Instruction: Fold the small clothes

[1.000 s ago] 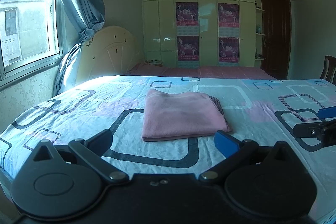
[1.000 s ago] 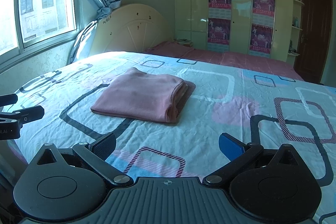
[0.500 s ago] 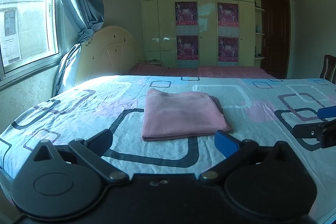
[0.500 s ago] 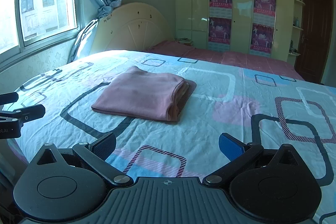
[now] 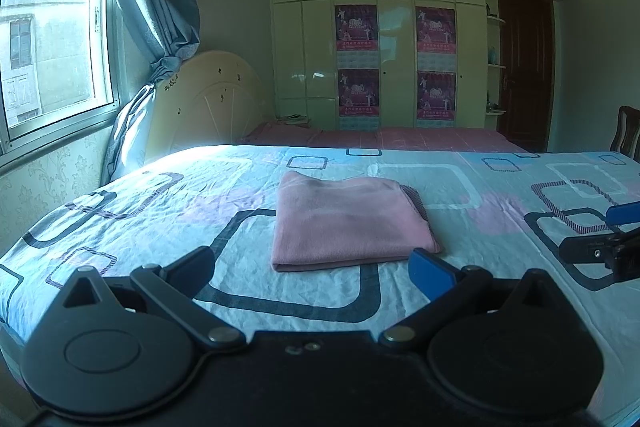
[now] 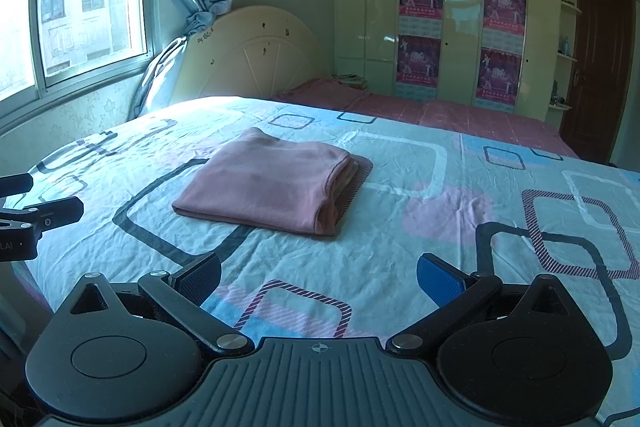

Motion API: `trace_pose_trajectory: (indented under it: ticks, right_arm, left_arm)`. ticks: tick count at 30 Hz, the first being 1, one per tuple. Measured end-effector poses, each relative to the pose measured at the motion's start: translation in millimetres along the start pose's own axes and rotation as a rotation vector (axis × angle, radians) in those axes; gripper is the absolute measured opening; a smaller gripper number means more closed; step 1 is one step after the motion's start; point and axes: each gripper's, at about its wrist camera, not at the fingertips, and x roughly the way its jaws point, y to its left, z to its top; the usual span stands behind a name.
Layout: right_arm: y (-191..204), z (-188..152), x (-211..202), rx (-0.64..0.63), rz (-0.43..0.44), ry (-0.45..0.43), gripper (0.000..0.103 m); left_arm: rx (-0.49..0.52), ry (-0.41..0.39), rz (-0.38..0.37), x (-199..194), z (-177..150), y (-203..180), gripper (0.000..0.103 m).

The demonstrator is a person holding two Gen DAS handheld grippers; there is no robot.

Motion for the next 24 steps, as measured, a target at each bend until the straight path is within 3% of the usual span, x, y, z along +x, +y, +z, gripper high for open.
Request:
trace_pose_trajectory:
  ticks: [24]
  right_arm:
    - [-3.6, -1.0, -1.3, -0.002, -0.006, -0.008, 0.103]
  left_arm:
    - [0.006, -0.006, -0.003, -0.6, 0.3, -0.9, 0.102]
